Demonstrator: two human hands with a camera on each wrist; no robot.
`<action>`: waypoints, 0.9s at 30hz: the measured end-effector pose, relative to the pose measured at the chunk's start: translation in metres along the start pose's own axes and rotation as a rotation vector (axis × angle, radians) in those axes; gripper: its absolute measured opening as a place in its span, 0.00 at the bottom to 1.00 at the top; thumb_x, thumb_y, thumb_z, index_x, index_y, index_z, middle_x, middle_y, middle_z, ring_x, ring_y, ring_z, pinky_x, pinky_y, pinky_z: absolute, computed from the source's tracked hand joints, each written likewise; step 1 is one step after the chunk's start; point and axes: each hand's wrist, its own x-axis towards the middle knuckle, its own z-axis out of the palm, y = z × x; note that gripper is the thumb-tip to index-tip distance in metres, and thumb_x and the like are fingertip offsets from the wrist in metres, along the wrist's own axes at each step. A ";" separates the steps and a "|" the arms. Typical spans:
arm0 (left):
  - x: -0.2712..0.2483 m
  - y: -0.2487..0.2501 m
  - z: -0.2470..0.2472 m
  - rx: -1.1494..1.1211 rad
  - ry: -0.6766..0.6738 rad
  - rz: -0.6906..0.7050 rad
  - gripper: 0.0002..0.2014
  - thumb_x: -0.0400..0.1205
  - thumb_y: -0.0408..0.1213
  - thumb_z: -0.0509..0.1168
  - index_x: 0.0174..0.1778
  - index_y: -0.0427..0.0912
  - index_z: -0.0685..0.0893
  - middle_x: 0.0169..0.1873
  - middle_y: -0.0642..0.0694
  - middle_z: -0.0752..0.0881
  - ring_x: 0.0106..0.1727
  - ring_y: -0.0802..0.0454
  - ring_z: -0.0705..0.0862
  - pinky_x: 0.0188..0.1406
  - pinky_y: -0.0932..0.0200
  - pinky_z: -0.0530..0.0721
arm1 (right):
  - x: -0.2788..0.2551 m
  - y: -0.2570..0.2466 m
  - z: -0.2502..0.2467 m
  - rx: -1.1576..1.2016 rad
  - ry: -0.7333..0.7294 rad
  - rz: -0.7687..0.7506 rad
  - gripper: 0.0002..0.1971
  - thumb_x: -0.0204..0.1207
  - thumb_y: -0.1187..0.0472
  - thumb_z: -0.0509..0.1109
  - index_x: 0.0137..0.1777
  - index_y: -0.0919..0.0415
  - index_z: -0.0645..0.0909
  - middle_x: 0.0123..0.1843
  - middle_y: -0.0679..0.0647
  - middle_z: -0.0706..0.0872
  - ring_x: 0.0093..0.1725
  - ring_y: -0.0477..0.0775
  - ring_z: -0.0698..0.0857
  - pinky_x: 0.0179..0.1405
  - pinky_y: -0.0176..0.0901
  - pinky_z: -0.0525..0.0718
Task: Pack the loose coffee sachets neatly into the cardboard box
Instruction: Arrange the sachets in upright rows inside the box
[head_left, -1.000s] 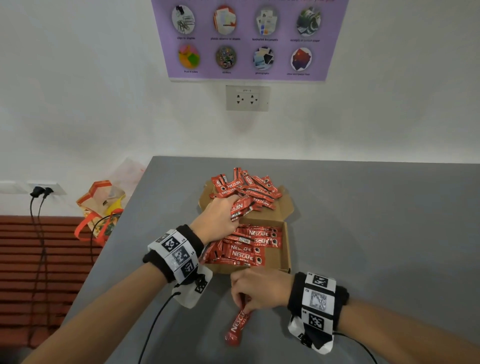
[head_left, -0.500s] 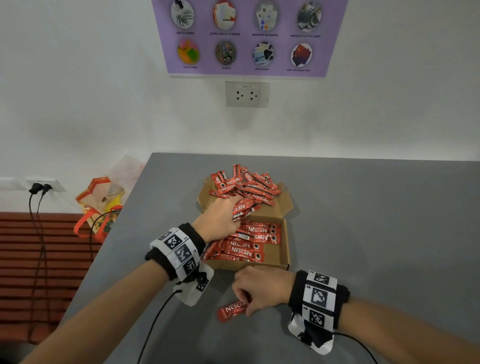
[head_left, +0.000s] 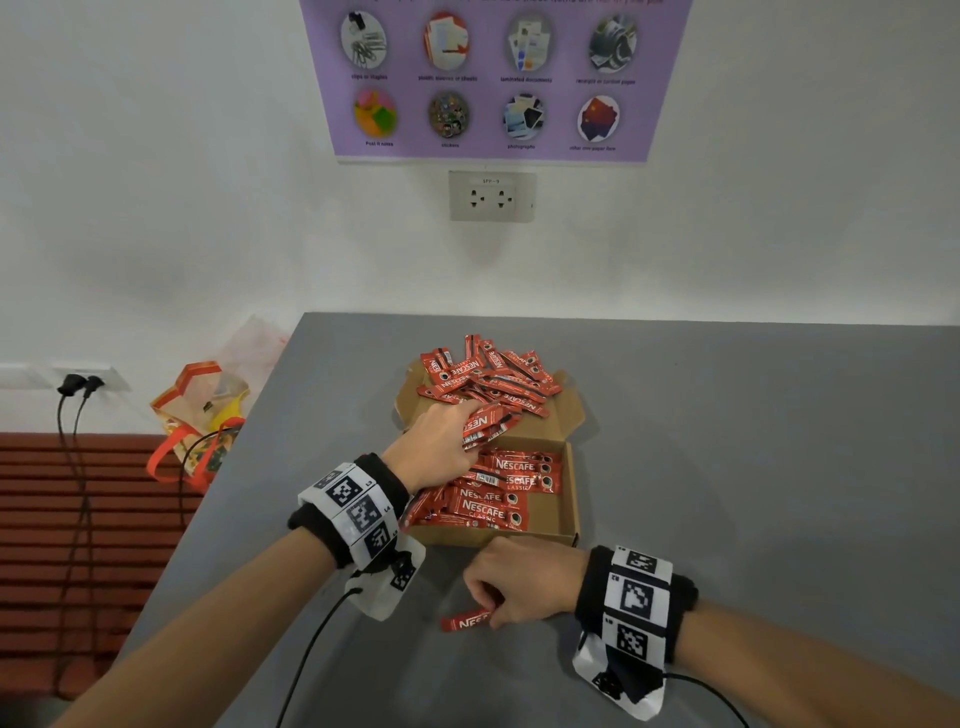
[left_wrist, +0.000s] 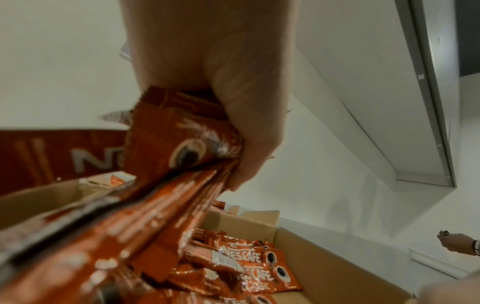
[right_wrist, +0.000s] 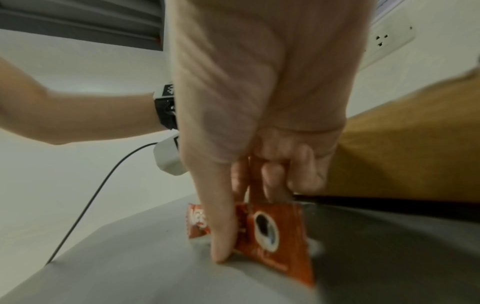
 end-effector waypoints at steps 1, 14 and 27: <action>0.000 -0.001 0.000 0.001 -0.002 -0.006 0.27 0.78 0.32 0.69 0.73 0.42 0.71 0.61 0.46 0.84 0.56 0.53 0.84 0.54 0.55 0.86 | -0.001 0.000 -0.001 0.033 0.003 0.006 0.08 0.73 0.63 0.73 0.49 0.64 0.79 0.49 0.58 0.84 0.40 0.47 0.76 0.31 0.30 0.68; -0.007 -0.002 0.006 0.042 -0.097 0.003 0.13 0.76 0.28 0.68 0.56 0.40 0.81 0.48 0.46 0.86 0.43 0.53 0.86 0.42 0.62 0.86 | -0.039 0.073 -0.086 0.267 0.577 0.328 0.07 0.76 0.63 0.71 0.53 0.61 0.85 0.46 0.51 0.87 0.40 0.42 0.84 0.47 0.31 0.82; -0.009 0.001 0.022 0.309 -0.352 0.040 0.21 0.75 0.31 0.66 0.65 0.40 0.77 0.56 0.45 0.85 0.55 0.46 0.84 0.58 0.50 0.84 | 0.006 0.070 -0.060 0.097 0.477 0.396 0.05 0.73 0.64 0.74 0.47 0.63 0.86 0.49 0.52 0.87 0.47 0.47 0.85 0.46 0.37 0.85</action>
